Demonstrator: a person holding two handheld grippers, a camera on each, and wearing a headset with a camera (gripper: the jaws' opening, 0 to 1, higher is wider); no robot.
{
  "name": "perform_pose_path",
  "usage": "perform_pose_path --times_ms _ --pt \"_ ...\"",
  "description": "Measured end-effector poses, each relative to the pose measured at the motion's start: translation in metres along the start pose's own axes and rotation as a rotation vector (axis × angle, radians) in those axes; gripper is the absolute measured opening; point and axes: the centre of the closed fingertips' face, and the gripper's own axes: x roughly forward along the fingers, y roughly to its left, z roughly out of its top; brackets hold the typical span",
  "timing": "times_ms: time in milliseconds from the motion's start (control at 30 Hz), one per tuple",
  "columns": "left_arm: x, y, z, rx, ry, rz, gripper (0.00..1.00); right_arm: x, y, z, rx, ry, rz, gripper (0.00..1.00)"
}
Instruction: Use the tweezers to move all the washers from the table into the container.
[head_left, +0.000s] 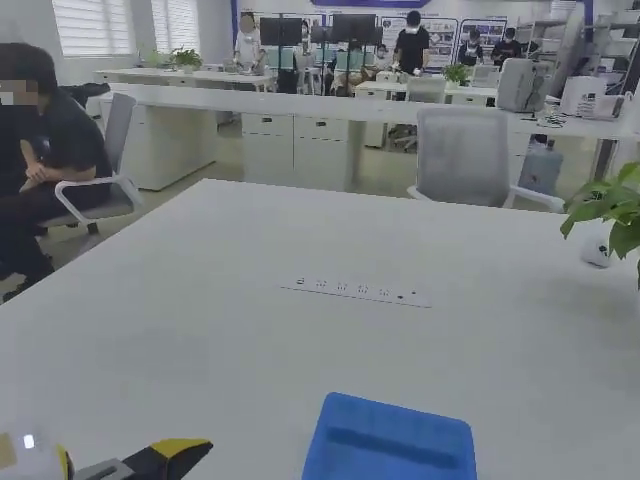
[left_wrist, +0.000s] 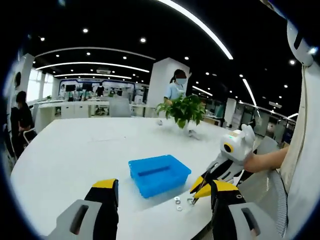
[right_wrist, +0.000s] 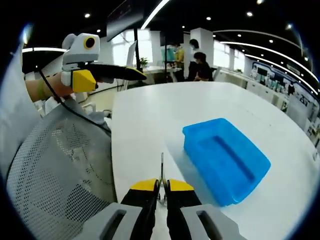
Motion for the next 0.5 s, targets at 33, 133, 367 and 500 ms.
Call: perform_pose_path --times_ms 33,133,367,500 --pt "0.0 0.001 0.0 -0.001 -0.007 0.007 0.77 -0.002 0.0 0.002 0.017 -0.008 0.0 0.03" --pt "0.003 0.002 -0.005 -0.002 -0.018 0.032 0.77 -0.011 -0.005 0.011 0.085 -0.04 -0.009 0.03" --pt "0.01 0.001 -0.014 0.034 0.002 0.047 0.75 -0.026 -0.019 0.017 0.133 -0.058 -0.043 0.03" --pt "0.008 0.004 -0.012 0.03 -0.028 0.052 0.74 -0.026 -0.023 0.017 0.205 -0.082 -0.041 0.03"
